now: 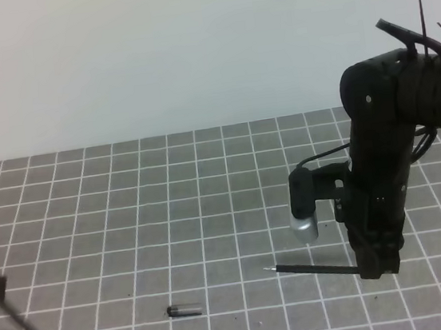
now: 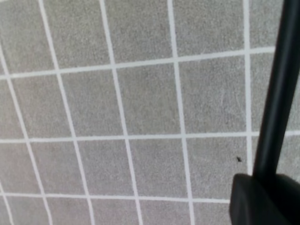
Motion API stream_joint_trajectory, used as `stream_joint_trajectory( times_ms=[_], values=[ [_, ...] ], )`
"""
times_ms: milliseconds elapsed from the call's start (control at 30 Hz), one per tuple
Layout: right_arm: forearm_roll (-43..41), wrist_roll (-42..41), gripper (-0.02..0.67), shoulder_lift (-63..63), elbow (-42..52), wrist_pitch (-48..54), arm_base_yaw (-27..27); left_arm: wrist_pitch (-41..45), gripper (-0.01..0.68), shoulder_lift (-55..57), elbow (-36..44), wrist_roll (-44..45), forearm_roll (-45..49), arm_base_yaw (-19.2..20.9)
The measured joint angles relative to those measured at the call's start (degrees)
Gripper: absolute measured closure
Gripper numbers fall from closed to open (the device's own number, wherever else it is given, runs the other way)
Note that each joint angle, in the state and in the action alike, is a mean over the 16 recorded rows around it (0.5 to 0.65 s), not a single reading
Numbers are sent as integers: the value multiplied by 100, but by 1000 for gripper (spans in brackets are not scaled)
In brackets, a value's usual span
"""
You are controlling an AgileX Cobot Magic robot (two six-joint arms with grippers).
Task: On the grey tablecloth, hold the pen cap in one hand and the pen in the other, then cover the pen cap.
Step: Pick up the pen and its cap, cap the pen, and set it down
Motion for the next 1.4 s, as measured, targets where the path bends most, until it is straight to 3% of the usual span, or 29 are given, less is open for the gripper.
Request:
stream_joint_trajectory(
  times_ms=[500, 733, 1100, 1400],
  values=[
    [-60, 199, 582, 0, 0, 0, 0, 1192, 675, 3009, -1813, 1560, -744, -51],
    [-131, 295, 582, 0, -2, 0, 0, 1174, 653, 3878, -2043, 2457, -618, -524],
    [-209, 740, 582, -6, -3, 0, 0, 616, 452, 4759, -2060, 2966, 1022, -1888],
    [-463, 1169, 582, -96, -3, 0, 0, 54, 322, 5328, -2063, 3681, 1493, -2369]
  ],
)
